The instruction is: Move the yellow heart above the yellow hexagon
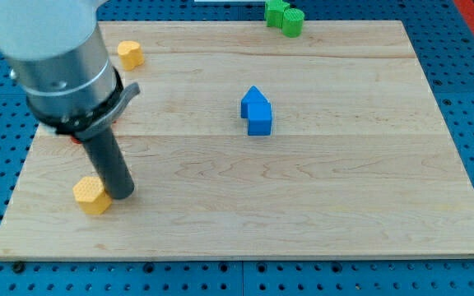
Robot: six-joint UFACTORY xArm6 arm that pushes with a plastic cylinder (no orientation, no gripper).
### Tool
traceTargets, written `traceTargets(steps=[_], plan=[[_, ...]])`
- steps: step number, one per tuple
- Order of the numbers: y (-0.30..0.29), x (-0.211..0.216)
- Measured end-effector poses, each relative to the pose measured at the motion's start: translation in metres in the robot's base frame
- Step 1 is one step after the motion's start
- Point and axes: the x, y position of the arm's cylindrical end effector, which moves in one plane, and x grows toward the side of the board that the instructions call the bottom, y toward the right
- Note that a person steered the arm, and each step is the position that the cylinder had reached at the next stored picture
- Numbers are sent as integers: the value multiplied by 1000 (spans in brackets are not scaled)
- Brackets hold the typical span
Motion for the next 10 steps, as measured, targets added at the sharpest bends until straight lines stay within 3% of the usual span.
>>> traceTargets(steps=[1, 4, 5, 6, 7, 8, 9, 10], plan=[[23, -21], [30, -296], [-16, -278], [-27, -246], [-84, -270], [-90, -243], [-33, -205], [-14, -181]])
